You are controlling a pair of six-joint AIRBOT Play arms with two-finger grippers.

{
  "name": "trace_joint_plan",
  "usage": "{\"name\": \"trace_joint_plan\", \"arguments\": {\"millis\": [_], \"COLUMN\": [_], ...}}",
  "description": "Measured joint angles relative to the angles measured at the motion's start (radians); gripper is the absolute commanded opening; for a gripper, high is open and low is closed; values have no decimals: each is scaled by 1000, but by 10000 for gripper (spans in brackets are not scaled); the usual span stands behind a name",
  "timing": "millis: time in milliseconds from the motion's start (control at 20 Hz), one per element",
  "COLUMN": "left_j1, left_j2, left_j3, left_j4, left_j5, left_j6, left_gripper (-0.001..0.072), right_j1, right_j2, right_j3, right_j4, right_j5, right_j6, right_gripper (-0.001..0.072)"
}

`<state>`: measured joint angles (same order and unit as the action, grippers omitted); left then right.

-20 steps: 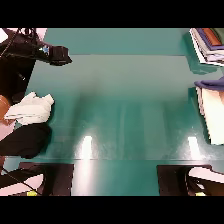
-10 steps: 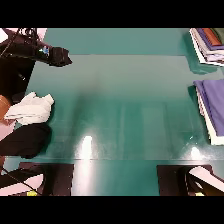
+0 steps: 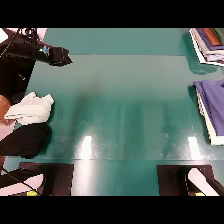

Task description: Fold the shirts.

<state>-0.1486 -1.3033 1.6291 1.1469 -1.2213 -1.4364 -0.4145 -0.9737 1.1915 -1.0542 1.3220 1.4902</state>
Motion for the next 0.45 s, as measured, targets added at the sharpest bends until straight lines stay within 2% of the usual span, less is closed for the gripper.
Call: {"name": "trace_joint_plan", "arguments": {"millis": [50,100,150,200,450], "left_j1": [0,0,0,0,0], "left_j2": [0,0,0,0,0], "left_j3": [0,0,0,0,0], "left_j4": [0,0,0,0,0], "left_j5": [2,2,2,2,2], "left_j6": [0,0,0,0,0], "left_gripper": [22,23,22,22,22], "right_j1": [75,153,223,289,528], "right_j2": [4,7,9,11,14], "right_j3": [0,-1,-1,-1,-2], "right_j4": [3,2,2,4,5], "right_j5": [-16,-34,-54,-74,-159], "right_j6": [0,0,0,-4,-26], "right_gripper": [488,327,127,15,14]}}
